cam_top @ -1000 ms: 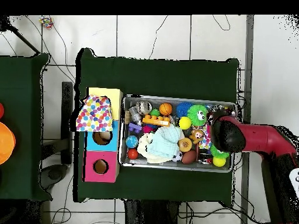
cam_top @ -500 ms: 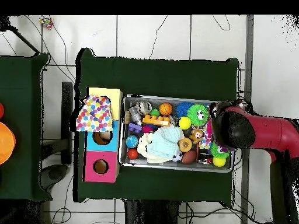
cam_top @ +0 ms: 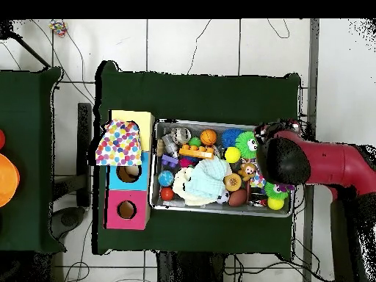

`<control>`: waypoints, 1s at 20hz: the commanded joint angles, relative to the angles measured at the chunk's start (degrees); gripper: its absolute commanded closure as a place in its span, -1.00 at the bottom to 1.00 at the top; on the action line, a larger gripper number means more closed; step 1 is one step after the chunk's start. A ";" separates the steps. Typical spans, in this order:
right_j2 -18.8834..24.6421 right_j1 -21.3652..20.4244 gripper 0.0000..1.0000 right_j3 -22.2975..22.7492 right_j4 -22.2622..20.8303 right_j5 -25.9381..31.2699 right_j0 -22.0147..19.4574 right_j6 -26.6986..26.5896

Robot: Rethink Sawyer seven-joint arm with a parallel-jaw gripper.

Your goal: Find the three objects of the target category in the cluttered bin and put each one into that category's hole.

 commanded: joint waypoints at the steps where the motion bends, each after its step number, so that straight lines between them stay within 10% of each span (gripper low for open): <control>1: 0.50 4.24 -1.00 3.49 -6.83 -8.98 -0.69 -0.78; 14: 9.65 14.21 -1.00 -1.36 -4.08 -6.72 -5.55 -6.20; 20: 12.10 1.41 -1.00 6.06 1.68 -0.34 -7.58 -5.86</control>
